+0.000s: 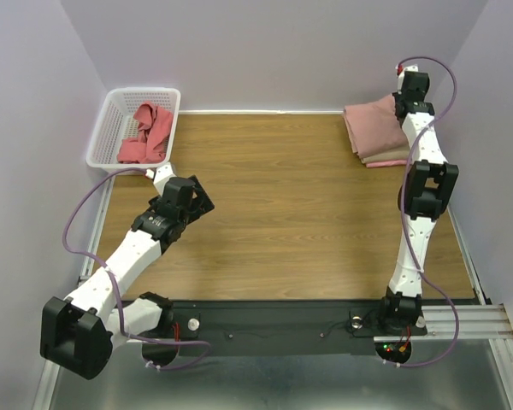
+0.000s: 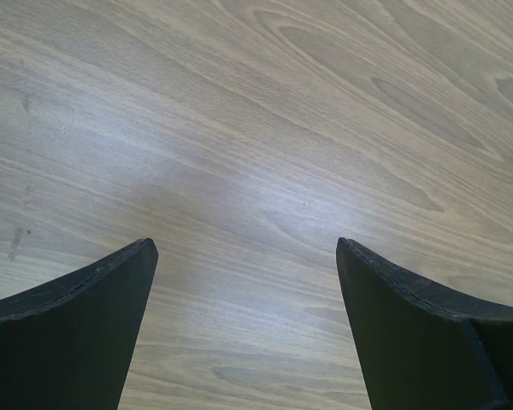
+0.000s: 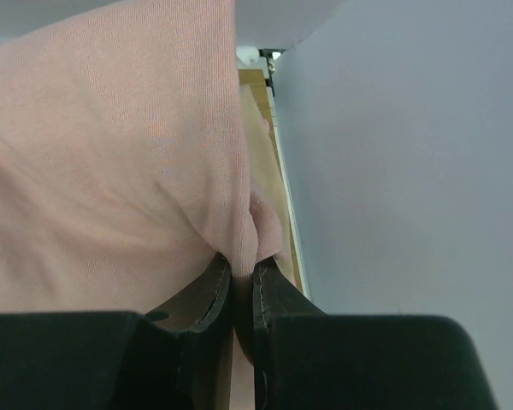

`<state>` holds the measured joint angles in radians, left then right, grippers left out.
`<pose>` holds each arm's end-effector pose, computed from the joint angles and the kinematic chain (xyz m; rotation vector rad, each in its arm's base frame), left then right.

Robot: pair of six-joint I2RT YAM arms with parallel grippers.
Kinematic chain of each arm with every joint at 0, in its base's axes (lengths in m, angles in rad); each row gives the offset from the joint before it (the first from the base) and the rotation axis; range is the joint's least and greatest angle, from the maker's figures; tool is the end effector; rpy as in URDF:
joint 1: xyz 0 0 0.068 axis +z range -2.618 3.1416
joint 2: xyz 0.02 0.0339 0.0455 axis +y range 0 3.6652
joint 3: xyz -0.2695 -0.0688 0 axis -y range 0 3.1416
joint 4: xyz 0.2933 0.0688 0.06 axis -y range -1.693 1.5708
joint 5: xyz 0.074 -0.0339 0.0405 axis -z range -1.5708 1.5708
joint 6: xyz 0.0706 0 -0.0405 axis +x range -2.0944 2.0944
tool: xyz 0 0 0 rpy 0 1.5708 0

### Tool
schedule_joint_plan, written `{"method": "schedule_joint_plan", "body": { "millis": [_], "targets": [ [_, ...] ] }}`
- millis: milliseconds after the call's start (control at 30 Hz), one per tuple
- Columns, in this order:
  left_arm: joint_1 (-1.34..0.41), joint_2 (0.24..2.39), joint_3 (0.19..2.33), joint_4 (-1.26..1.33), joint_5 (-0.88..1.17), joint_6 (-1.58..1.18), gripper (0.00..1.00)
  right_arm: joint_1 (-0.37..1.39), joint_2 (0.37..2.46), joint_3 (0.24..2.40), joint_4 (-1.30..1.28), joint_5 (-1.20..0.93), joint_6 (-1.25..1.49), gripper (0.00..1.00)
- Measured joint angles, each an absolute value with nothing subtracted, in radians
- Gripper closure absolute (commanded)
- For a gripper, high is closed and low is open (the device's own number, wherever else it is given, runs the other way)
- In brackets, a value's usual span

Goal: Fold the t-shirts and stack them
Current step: Neatly place the folded tshirt to the corner

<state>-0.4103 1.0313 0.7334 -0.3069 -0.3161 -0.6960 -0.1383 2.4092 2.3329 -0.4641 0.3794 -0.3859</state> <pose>0.2798 -0.0978 0.2358 -0.4838 2.1019 -0.3007 0.6274 -0.1137 0.2594 -0.0333 2.1496 -0.7099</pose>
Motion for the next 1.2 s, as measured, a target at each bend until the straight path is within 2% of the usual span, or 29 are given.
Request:
{"method": "schedule_joint_plan", "body": {
  "millis": [333, 400, 433, 500, 533, 567, 633, 667, 833, 933, 1200],
  "targets": [
    [-0.41, 1.036, 0.734, -0.311, -0.319, -0.696, 0.02, -0.181, 2.479, 2.335, -0.456, 0.388, -0.37, 0.99],
    [-0.41, 1.037, 0.734, -0.311, -0.321, -0.696, 0.02, -0.184, 2.489, 2.335, -0.456, 0.39, -0.364, 0.91],
    [-0.41, 1.038, 0.734, -0.312, -0.321, -0.696, 0.02, -0.187, 2.495, 2.336, -0.455, 0.392, -0.36, 0.84],
    [-0.41, 1.039, 0.734, -0.312, -0.323, -0.696, 0.02, -0.19, 2.502, 2.341, -0.455, 0.393, -0.351, 0.77],
    [-0.41, 1.039, 0.734, -0.313, -0.323, -0.696, 0.02, -0.191, 2.503, 2.341, -0.454, 0.393, -0.346, 0.7],
    [-0.41, 1.039, 0.734, -0.313, -0.323, -0.696, 0.02, -0.191, 2.503, 2.341, -0.455, 0.392, -0.343, 0.53],
    [-0.41, 1.039, 0.734, -0.313, -0.322, -0.696, 0.02, -0.192, 2.503, 2.341, -0.45, 0.397, -0.329, 0.31],
    [-0.41, 1.039, 0.734, -0.313, -0.322, -0.696, 0.02, -0.193, 2.503, 2.341, -0.443, 0.404, -0.33, 0.02],
    [-0.41, 1.039, 0.746, -0.331, -0.318, -0.697, 0.02, -0.202, 2.488, 2.339, -0.44, 0.435, -0.252, 0.0],
    [-0.41, 1.039, 0.764, -0.348, -0.315, -0.697, 0.02, -0.202, 2.41, 2.269, -0.445, 0.439, -0.171, 0.0],
    [-0.41, 1.009, 0.786, -0.415, -0.316, -0.711, 0.02, -0.143, 1.849, 1.81, -0.434, 0.327, 0.115, 0.0]
  ]
}}
